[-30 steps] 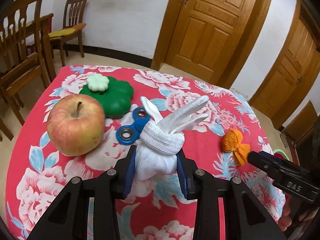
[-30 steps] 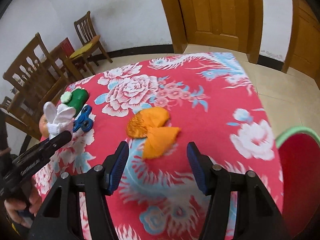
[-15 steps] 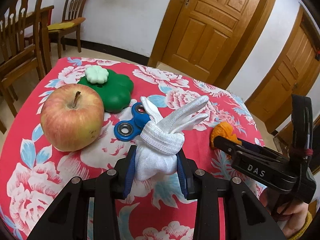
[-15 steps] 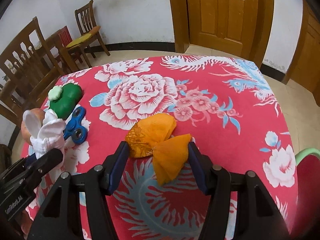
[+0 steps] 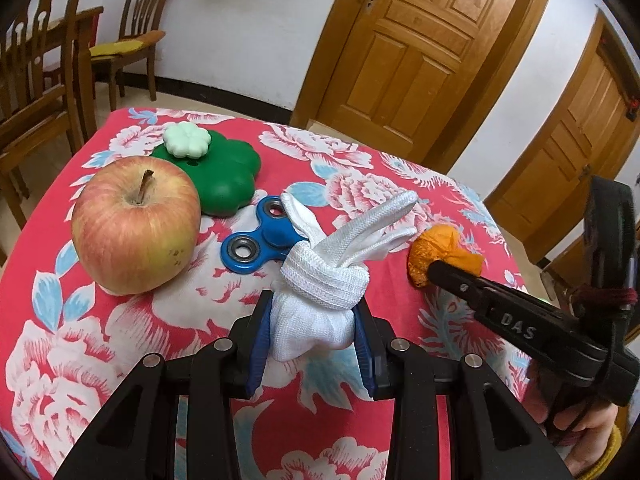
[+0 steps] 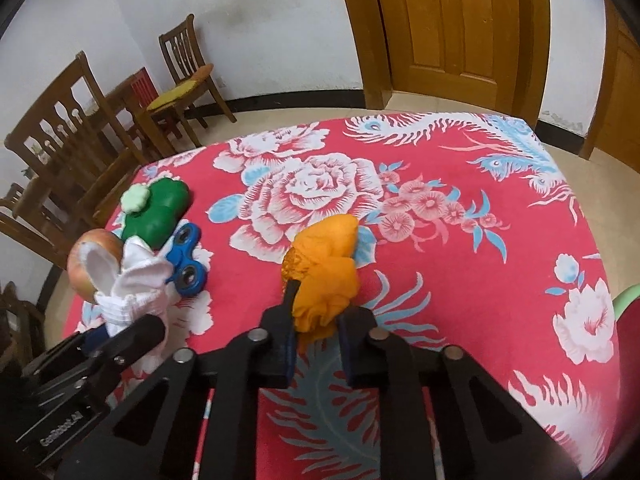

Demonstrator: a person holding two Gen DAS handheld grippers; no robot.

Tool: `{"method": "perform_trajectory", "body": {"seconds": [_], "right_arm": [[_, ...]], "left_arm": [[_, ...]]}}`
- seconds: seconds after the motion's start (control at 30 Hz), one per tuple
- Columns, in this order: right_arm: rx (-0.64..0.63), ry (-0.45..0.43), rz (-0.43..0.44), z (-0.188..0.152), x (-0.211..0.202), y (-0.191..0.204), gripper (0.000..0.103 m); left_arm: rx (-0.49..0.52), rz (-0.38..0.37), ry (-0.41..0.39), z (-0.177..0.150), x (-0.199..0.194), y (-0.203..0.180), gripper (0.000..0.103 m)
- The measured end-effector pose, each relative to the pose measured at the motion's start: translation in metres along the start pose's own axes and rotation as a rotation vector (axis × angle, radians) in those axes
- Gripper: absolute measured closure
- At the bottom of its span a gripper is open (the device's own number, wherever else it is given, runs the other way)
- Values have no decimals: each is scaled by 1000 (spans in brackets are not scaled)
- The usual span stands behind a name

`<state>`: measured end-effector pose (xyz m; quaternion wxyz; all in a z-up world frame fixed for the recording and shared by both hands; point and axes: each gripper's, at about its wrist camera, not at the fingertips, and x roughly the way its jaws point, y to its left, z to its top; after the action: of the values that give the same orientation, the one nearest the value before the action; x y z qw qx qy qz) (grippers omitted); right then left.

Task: Collect trash
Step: 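Grasp the orange cloth piece with the right tool while the left tool holds the bunny, then carry the white bunny and orange cloth over the red bucket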

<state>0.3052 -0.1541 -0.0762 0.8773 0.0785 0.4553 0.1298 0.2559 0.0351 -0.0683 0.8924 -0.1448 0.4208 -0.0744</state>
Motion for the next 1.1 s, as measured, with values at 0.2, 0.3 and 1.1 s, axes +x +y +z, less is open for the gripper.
{"method": "perform_trajectory", "body": {"seconds": [0.2, 0.3, 1.1], "right_arm": [[14, -31, 22, -9, -25, -3, 88], [32, -44, 38, -16, -40, -8, 88], [224, -193, -16, -100, -181, -92, 88]], "left_arm": [[7, -8, -3, 0, -3, -5, 65], [18, -16, 0, -2, -5, -10, 65], [202, -122, 24, -41, -52, -104, 65]]}}
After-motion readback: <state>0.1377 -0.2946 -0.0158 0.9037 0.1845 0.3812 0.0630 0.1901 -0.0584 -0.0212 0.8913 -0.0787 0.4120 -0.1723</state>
